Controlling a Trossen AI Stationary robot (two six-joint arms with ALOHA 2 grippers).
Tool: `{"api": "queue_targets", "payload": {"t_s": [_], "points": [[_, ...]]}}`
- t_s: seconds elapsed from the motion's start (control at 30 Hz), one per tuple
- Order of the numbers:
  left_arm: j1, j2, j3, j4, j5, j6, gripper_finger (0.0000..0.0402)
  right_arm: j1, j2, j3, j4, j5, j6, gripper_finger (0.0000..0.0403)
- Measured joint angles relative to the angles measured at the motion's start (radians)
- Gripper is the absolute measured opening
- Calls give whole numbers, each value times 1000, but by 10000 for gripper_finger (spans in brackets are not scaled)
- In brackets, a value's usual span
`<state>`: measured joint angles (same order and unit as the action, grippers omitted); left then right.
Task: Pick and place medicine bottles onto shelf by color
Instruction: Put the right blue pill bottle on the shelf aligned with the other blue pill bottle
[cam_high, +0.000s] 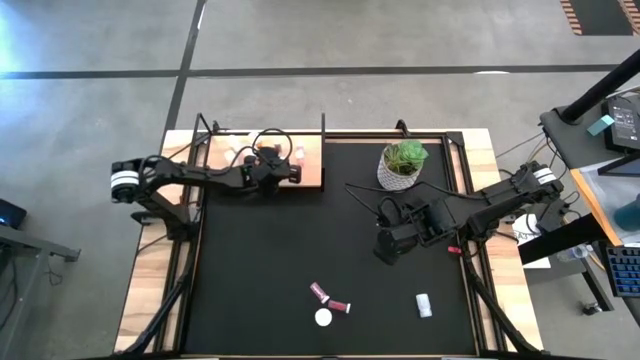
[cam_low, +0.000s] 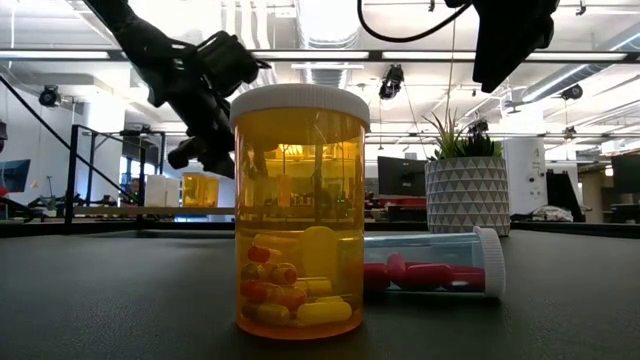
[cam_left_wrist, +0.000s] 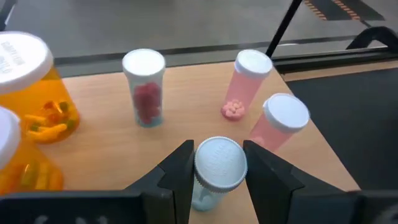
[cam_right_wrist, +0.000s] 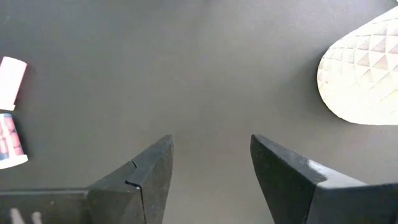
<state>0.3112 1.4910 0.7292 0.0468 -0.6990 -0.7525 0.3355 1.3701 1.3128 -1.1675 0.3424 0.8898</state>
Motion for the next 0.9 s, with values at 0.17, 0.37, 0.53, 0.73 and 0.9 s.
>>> {"api": "queue_targets", "payload": {"t_s": [0.17, 0.37, 0.53, 0.73, 0.9], "points": [[14, 6, 1, -7, -33, 0, 108, 0, 0, 0, 3, 0, 0, 203], [34, 6, 0, -10, -51, 8, 108, 0, 0, 0, 3, 0, 0, 203], [41, 6, -1, -10, -52, 8, 108, 0, 0, 0, 5, 0, 0, 203], [42, 6, -2, -10, -51, 8, 108, 0, 0, 0, 6, 0, 0, 203], [43, 6, -2, -10, -50, 8, 112, 0, 0, 0, 6, 0, 0, 203]]}}
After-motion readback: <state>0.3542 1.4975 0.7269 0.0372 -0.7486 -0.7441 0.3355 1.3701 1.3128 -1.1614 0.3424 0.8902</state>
